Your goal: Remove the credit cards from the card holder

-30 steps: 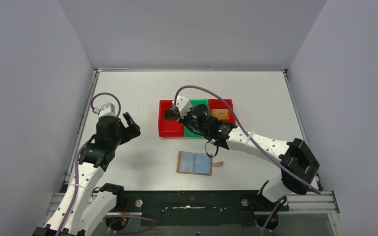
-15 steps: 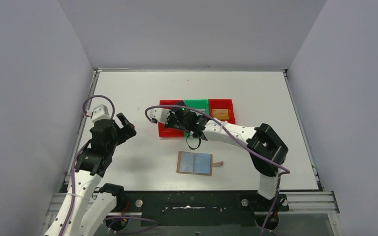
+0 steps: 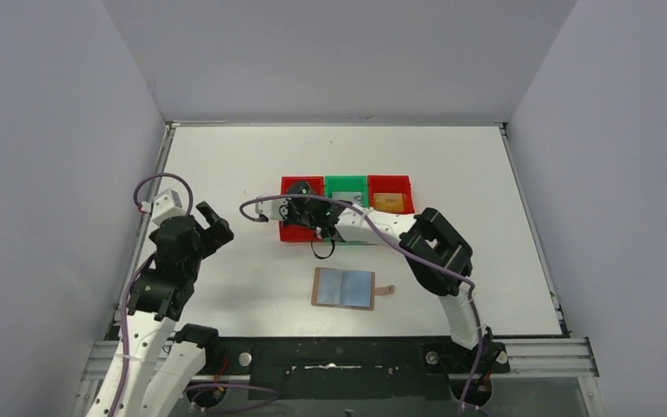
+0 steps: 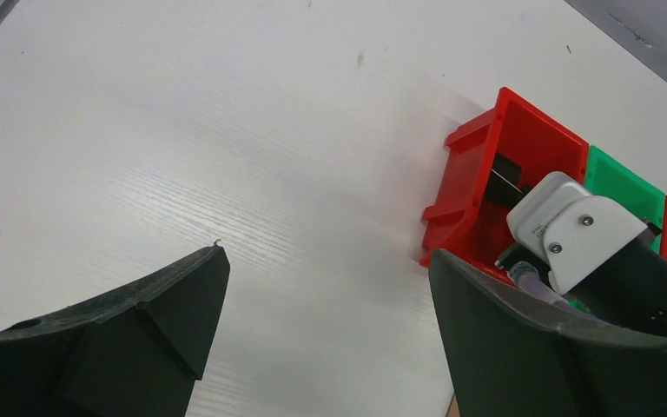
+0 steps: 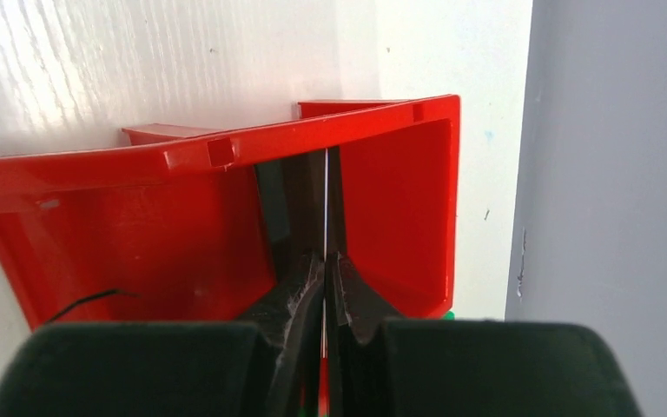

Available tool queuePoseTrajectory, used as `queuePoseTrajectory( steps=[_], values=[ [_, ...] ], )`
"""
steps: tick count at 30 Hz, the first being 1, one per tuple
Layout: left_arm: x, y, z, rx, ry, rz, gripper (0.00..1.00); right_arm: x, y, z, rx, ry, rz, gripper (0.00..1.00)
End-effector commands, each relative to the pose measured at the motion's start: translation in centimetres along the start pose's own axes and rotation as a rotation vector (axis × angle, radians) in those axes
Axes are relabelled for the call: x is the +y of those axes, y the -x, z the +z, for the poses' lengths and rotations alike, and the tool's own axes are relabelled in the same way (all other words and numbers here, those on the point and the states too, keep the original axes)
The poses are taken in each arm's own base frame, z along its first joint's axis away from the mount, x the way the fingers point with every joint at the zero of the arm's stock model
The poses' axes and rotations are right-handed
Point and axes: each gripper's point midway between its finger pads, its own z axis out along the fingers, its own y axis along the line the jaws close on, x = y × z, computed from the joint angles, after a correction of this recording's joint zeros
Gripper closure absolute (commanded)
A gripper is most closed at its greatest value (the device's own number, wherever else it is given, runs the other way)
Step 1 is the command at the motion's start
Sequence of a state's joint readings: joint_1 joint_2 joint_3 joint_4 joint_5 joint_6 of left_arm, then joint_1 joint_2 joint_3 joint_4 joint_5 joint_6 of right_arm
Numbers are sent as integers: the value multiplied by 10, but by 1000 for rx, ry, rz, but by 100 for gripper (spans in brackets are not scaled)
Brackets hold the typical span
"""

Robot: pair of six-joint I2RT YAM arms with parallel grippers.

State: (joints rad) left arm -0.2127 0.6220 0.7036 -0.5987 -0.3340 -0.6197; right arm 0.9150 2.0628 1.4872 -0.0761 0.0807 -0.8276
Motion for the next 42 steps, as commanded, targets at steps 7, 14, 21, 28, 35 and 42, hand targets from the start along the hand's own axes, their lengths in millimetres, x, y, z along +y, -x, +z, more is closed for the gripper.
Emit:
queuePoseTrajectory(
  steps=[7,14,21,28,35,42],
  values=[
    [7,27,-15,-122,22,-68,13,-32,-11,22,43,-121,-17,97],
    [10,31,-19,-141,27,-73,13,-34,-21,34,50,-148,-30,87],
    [8,30,-20,-143,12,-73,13,-25,-23,33,40,-94,-28,68],
    [6,28,-19,-135,0,-68,13,-36,-11,18,-9,-87,26,57],
    [4,26,-17,-126,-12,-63,13,-65,14,-12,-97,-153,125,53],
    [1,25,-17,-121,-27,-60,13,-95,34,-93,-226,-389,482,42]
  ],
)
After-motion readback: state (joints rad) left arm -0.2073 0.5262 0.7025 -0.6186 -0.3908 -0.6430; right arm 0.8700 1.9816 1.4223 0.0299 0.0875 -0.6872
